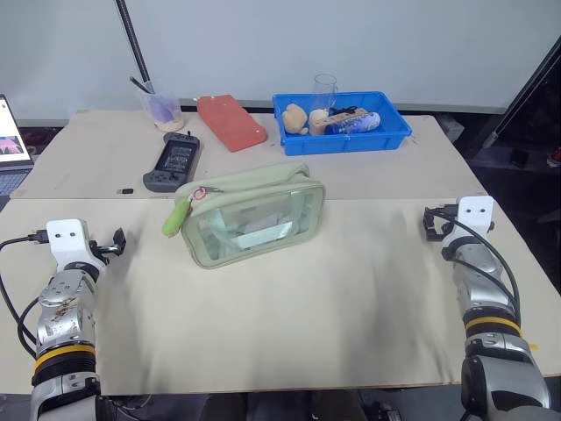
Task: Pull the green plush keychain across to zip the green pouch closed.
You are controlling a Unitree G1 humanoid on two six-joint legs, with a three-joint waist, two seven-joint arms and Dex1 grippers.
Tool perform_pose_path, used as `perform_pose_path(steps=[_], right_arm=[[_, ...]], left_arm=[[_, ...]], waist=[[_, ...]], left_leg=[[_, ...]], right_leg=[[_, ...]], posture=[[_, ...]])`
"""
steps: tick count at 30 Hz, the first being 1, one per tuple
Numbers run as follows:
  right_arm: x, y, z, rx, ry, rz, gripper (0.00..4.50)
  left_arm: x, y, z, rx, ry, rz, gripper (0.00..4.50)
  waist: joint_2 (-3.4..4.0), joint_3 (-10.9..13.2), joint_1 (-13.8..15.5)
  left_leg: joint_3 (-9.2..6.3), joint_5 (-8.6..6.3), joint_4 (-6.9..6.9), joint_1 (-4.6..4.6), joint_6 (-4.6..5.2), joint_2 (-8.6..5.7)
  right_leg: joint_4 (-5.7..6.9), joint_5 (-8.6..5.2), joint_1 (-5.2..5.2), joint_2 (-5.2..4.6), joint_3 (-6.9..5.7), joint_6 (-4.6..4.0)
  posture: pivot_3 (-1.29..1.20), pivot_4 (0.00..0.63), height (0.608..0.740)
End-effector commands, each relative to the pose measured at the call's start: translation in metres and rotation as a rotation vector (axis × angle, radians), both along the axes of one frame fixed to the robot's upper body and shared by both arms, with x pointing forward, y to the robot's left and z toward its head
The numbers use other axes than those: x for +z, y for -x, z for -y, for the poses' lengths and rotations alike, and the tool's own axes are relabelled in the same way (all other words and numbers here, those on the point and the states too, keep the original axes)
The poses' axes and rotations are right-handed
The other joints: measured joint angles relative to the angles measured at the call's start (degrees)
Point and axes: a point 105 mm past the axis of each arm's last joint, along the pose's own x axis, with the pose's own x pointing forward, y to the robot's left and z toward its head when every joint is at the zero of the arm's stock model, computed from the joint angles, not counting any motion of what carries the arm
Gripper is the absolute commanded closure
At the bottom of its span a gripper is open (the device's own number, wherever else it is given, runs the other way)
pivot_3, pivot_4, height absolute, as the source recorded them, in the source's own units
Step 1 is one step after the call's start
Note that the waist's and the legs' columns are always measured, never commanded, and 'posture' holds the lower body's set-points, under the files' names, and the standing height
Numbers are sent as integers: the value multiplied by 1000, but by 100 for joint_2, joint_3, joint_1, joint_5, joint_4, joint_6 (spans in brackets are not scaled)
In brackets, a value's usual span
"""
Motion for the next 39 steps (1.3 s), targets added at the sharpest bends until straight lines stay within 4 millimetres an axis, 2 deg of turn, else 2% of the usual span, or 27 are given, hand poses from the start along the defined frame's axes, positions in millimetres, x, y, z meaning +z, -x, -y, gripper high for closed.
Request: perform_pose_path(steps=[1, 6, 9, 11, 13, 16, 18, 20, 24, 26, 27, 31, 35, 39], right_arm=[[21, -1, 6, -12, 20, 69, 24], [31, -1, 5, 10, 49, 84, 24], [58, -5, -1, 70, 86, 134, 24], [79, -6, -8, 129, 119, 164, 24], [103, -6, -22, 245, 154, 183, 24], [130, 0, -57, 487, 166, 179, 24], [147, 12, -87, 678, 159, 175, 24], [157, 25, -111, 818, 156, 160, 24], [175, 60, -157, 1070, 139, 123, 24], [178, 71, -168, 1127, 129, 107, 24], [180, 80, -176, 1173, 126, 91, 24], [185, 106, -199, 1289, 124, 55, 24], [188, 121, -210, 1339, 130, 26, 24], [186, 124, -214, 1341, 160, 9, 24]], left_arm=[[22, 2, -5, 10, -49, 54, 0], [42, 5, -5, -27, -37, 111, 0], [75, 6, 0, -96, -40, 176, 0], [100, 6, 12, -175, -57, 203, 0], [136, 3, 36, -306, -78, 236, 0], [181, 0, 91, -551, -139, 248, 0], [200, 2, 133, -725, -206, 227, 0], [209, 7, 163, -851, -248, 202, 0], [210, 26, 228, -1126, -336, 125, 0], [204, 33, 241, -1191, -390, 75, 0], [194, 37, 248, -1229, -447, 23, 0], [162, 43, 253, -1287, -644, -129, 0], [152, 39, 249, -1280, -729, -170, 0], [141, 34, 247, -1290, -764, -189, 0]], waist=[[0, 0, 0], [0, 0, 0], [0, 0, -1], [1, 1, -6], [2, 3, -6], [-1, 4, 21], [0, 4, 51], [0, 4, 59], [3, 5, 92], [3, 6, 94], [3, 6, 91], [6, 7, 102], [6, 8, 166], [6, 8, 205]], left_leg=[[0, 0, 0, 0, 0, 0], [0, 0, -1, -1, 0, 0], [0, 0, -2, -3, 0, 0], [0, 0, -2, -7, 0, 0], [0, 0, -2, -9, 0, 0], [-7, 0, -2, -12, 0, 0], [-13, 0, -2, -14, 0, -1], [-11, -1, -2, -11, 1, -5], [-11, -6, -4, -17, 9, -3], [-12, -7, -6, -21, 9, 0], [-12, -7, -7, -19, 10, 0], [-11, -7, -11, -16, 11, 1], [-11, -7, -8, -14, 11, 1], [-11, -7, 0, -19, 11, -1]], right_leg=[[0, 0, 0, 0, 0, 0], [0, 0, 0, 0, 0, 0], [-1, 0, -3, 0, 0, 0], [-1, 0, -7, 0, 0, 0], [0, 1, -10, 0, 0, 1], [1, 0, -9, 3, -7, 2], [-1, -2, -4, 4, -11, 4], [-7, -3, 1, 2, -7, 9], [-5, -8, -7, 7, -6, 10], [-5, -9, -13, 11, -6, 8], [-5, -10, -12, 11, -6, 6], [-4, -15, -16, 13, -4, -1], [-1, -20, -16, 12, -5, -8], [-5, -29, -14, 8, -6, -17]], posture=[[0, 150, 740], [0, 150, 740], [0, 150, 740], [0, 150, 740], [0, 150, 740], [0, 150, 740], [0, 150, 740], [0, 150, 740], [0, 150, 740], [0, 150, 740], [0, 150, 740], [0, 150, 740], [0, 150, 740], [0, 150, 740]])
